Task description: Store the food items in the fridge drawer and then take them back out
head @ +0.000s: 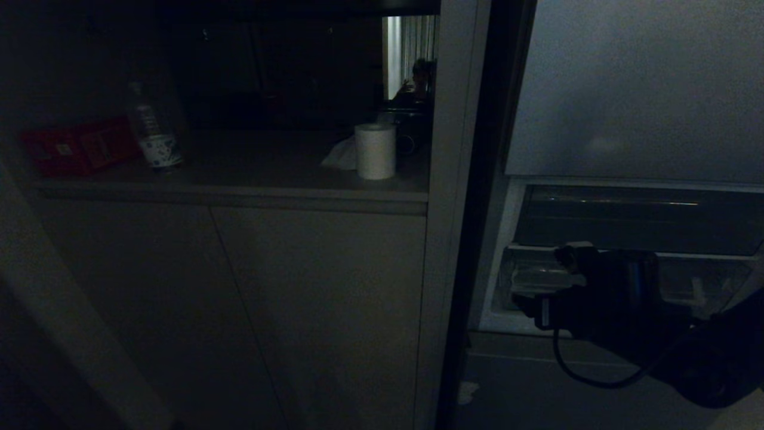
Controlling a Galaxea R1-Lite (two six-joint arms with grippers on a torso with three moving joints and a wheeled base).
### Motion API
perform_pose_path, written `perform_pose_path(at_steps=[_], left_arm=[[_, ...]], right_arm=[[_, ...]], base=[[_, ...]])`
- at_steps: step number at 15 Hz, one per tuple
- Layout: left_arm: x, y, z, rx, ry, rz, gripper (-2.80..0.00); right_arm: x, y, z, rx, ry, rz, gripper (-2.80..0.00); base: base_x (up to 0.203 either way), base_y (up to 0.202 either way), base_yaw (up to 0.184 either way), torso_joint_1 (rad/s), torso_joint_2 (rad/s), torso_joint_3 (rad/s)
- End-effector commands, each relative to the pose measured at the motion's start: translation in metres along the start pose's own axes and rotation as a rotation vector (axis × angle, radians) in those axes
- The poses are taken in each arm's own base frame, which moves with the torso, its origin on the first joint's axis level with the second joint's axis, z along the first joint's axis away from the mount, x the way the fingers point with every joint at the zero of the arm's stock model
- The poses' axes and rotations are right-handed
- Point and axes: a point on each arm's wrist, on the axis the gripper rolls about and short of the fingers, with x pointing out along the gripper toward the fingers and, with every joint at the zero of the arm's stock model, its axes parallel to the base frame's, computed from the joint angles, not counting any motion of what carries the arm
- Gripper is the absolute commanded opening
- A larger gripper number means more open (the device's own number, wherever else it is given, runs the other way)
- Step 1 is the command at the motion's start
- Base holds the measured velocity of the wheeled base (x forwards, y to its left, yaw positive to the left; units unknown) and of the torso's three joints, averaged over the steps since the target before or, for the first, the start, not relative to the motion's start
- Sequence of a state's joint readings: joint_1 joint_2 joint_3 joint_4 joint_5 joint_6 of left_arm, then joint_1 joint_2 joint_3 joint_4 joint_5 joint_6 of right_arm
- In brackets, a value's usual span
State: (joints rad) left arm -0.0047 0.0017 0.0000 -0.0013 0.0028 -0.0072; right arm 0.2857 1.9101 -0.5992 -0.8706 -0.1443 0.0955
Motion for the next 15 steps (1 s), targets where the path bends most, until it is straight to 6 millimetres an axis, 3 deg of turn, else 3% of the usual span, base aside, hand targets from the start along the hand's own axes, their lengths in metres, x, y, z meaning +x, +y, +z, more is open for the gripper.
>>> perform_pose_path(at_steps=[1,6,15], left_arm=[[0.0,0.0,0.0,0.0,0.0,0.0,-2.8],[0.0,0.0,0.0,0.0,0.0,0.0,-2.8],[0.0,0.0,0.0,0.0,0.0,0.0,-2.8]], right_arm=[[-0.003,-0.001,0.001,0.004,-0.011,-0.017,0.0],[-0.008,-0.002,-0.002,0.026,-0.001,-0.025,0.0],[0.005,0.001,-0.015,0.02,-0.023,-0.067,0.0]], base=[[0.0,0.0,0.0,0.0,0.0,0.0],[0.0,0.0,0.0,0.0,0.0,0.0],[0.0,0.0,0.0,0.0,0.0,0.0]])
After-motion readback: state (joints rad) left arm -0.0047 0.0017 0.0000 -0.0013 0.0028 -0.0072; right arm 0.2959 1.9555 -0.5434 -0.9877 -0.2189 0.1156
